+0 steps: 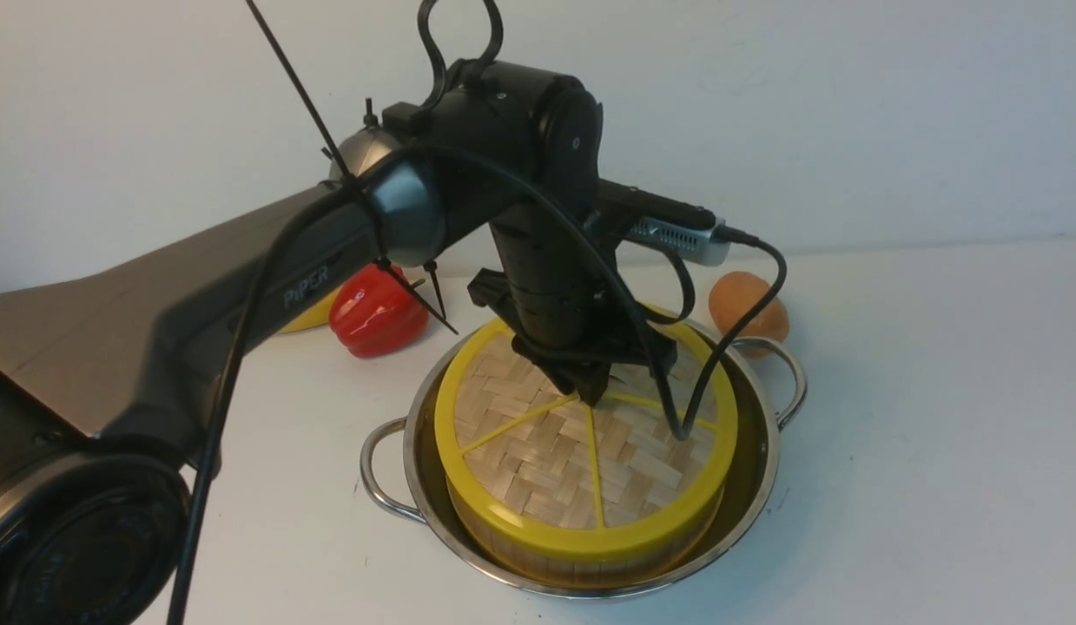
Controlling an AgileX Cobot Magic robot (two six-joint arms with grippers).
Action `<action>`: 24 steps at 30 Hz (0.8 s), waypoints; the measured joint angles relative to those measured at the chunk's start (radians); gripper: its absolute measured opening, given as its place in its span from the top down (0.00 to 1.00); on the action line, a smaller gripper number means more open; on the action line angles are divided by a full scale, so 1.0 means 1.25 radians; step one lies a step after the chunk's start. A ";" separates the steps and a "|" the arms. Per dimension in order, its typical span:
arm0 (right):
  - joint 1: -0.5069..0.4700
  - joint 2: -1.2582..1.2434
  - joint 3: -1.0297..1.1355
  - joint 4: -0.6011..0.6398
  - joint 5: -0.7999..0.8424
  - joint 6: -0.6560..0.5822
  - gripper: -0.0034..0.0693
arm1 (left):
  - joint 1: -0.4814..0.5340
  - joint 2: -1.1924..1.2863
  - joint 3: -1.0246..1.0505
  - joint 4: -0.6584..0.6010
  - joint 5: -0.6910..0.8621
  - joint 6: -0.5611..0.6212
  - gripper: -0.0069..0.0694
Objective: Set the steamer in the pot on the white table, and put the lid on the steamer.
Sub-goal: 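Place the yellow bamboo steamer lid onto the steamer in the pot with the left gripper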
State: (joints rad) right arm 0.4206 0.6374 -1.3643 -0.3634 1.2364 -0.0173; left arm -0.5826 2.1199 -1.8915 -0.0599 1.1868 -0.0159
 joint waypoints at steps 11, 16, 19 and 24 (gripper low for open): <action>0.000 0.000 0.000 0.000 0.000 0.000 0.82 | -0.006 -0.005 0.001 -0.005 -0.023 0.033 0.54; 0.000 0.000 0.000 0.000 0.000 0.000 0.81 | -0.009 -0.023 0.003 0.012 -0.051 0.034 0.40; 0.000 0.000 0.000 0.000 0.000 0.000 0.81 | -0.009 -0.053 -0.003 0.054 -0.043 0.034 0.36; 0.000 0.000 0.000 0.000 0.000 0.000 0.80 | -0.009 -0.157 -0.039 0.110 0.010 0.034 0.44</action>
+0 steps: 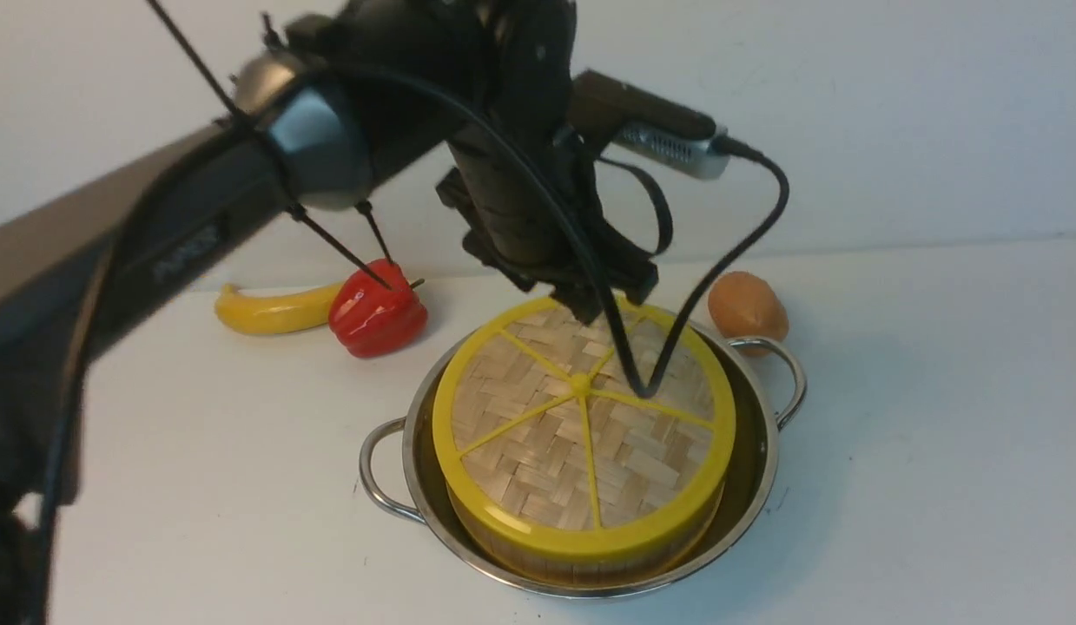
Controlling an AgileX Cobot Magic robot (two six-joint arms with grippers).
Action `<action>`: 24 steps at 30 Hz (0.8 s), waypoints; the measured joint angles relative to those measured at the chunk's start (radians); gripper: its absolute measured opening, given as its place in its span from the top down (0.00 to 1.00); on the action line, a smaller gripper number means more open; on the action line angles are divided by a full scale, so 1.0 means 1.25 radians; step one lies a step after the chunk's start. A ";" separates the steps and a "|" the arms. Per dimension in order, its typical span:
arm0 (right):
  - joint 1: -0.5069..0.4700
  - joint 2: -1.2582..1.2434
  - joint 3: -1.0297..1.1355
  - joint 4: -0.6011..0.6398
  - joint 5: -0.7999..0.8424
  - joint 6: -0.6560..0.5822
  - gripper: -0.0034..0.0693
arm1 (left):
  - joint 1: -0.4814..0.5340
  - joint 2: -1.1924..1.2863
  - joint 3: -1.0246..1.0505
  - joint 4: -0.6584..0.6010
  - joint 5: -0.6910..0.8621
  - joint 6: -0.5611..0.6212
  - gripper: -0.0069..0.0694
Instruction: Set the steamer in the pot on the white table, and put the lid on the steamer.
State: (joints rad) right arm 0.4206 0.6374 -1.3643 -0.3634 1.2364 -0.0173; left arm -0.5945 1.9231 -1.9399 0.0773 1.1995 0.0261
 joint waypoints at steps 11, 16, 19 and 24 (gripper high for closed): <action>0.000 0.000 0.000 -0.075 0.000 0.000 0.80 | 0.000 -0.341 0.034 0.049 0.009 0.006 0.94; 0.000 -0.016 0.012 -0.084 -0.003 0.000 0.80 | 0.000 -0.556 0.234 0.119 -0.011 -0.013 0.94; 0.000 -0.045 0.042 -0.098 -0.007 0.000 0.84 | 0.000 -0.669 0.393 0.161 -0.068 -0.063 0.94; 0.000 -0.162 0.177 -0.165 -0.006 0.000 0.96 | 0.000 -0.899 0.748 0.239 -0.219 -0.211 0.94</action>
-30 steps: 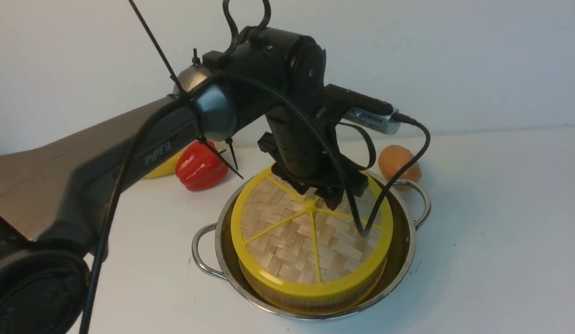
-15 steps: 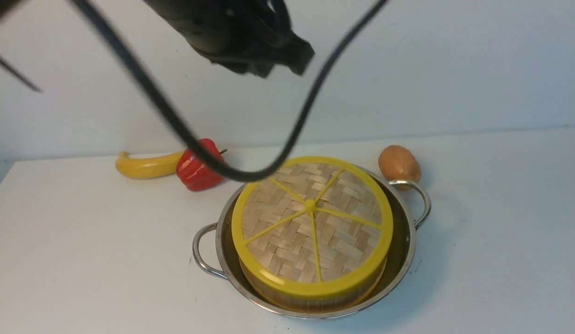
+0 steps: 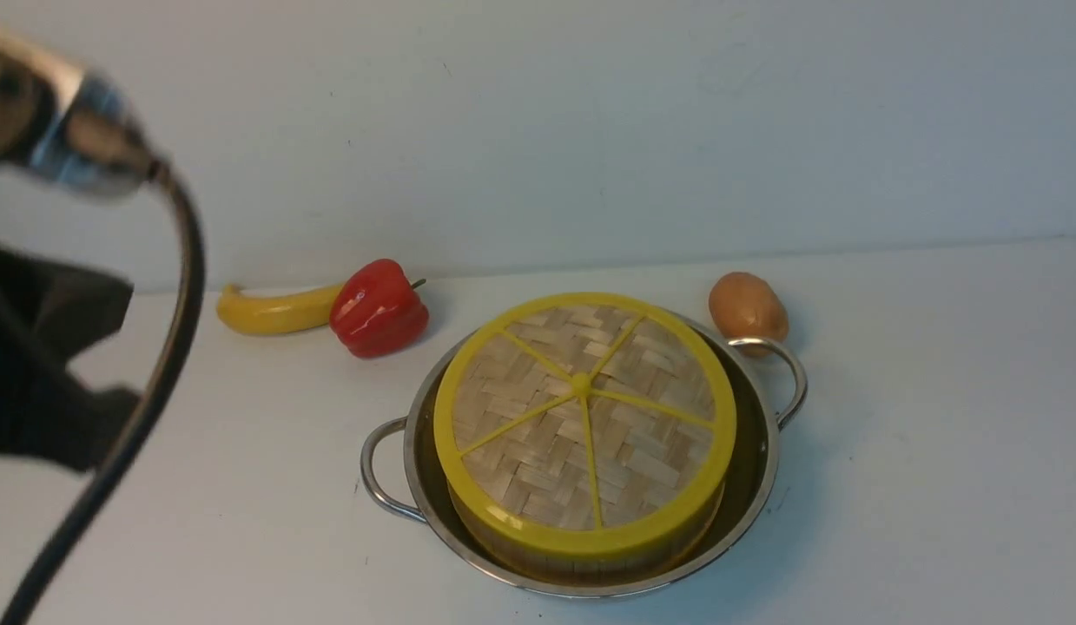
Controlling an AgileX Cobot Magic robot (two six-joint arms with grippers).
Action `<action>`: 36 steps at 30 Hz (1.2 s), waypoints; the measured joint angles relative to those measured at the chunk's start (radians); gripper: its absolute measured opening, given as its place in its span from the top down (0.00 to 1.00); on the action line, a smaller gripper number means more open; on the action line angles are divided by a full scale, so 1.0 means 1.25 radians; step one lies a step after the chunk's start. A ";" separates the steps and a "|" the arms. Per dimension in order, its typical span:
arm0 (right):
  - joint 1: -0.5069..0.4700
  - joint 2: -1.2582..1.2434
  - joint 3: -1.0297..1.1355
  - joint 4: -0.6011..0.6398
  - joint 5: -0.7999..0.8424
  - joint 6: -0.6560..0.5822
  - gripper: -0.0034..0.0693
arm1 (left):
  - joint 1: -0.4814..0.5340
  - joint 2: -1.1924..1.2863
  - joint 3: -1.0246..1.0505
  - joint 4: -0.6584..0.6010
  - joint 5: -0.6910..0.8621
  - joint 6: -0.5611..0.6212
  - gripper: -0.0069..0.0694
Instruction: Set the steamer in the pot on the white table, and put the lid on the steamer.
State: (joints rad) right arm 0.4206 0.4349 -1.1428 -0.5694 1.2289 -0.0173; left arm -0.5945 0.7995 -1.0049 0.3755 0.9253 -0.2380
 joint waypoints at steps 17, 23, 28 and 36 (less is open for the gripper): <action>0.000 -0.118 0.141 0.038 -0.012 0.198 0.95 | 0.000 -0.260 0.290 0.056 -0.197 -0.078 0.94; 0.000 -0.118 0.142 0.074 -0.013 0.209 0.94 | 0.000 -0.260 0.290 0.059 -0.197 -0.078 0.93; 0.000 -0.118 0.142 0.083 -0.013 0.210 0.91 | 0.000 -0.260 0.290 0.060 -0.197 -0.078 0.92; 0.000 -0.118 0.142 0.086 -0.018 0.210 0.88 | 0.226 -0.340 0.334 0.090 -0.260 -0.044 0.91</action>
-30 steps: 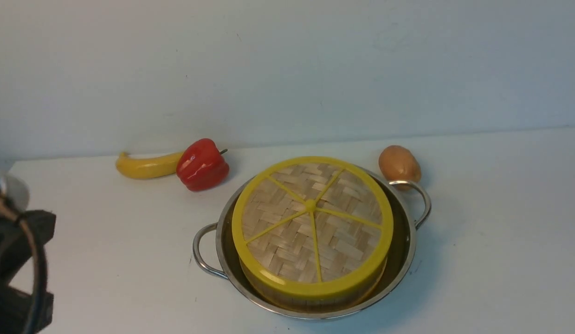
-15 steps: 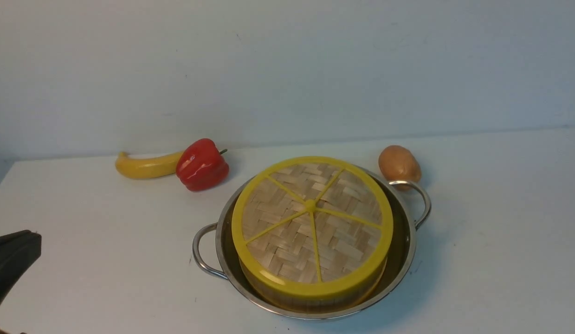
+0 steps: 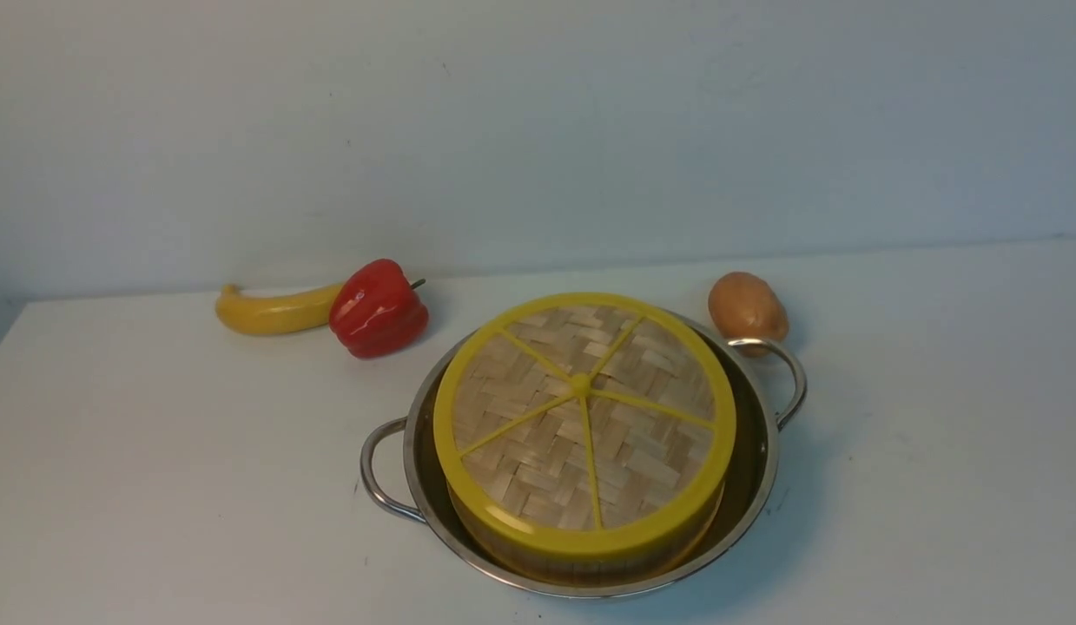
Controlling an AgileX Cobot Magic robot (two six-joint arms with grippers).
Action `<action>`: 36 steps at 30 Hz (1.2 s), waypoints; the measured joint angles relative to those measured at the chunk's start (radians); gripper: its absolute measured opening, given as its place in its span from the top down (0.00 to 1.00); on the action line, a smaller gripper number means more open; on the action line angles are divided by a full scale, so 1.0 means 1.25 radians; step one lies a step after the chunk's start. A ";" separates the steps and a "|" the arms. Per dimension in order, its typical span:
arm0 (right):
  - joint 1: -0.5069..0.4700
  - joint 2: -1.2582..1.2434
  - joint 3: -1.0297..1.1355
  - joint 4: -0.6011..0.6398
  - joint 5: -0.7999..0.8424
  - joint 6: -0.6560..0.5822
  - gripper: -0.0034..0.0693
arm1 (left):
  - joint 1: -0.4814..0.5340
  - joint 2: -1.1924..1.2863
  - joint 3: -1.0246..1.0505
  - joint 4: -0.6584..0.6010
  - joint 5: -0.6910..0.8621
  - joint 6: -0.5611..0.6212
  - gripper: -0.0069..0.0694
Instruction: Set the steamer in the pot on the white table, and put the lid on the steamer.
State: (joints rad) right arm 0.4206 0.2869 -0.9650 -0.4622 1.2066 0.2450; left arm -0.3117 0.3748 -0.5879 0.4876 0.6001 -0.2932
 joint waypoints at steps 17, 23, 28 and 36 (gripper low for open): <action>0.000 0.000 0.001 0.052 -0.007 0.016 0.82 | 0.319 -0.298 0.196 0.006 -0.142 0.000 0.88; 0.000 0.000 0.001 0.062 -0.007 0.018 0.79 | 0.319 -0.301 0.196 -0.024 -0.166 -0.004 0.87; 0.000 0.000 0.001 0.067 -0.007 0.018 0.77 | 0.319 -0.295 0.229 -0.094 -0.199 0.002 0.85; 0.000 0.000 0.001 0.102 -0.007 0.018 0.74 | 0.319 -0.291 0.428 -0.273 -0.238 0.116 0.84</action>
State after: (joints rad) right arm 0.4206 0.2869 -0.9643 -0.3353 1.1973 0.2670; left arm 0.0869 0.0114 -0.0528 0.1462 0.3022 -0.1488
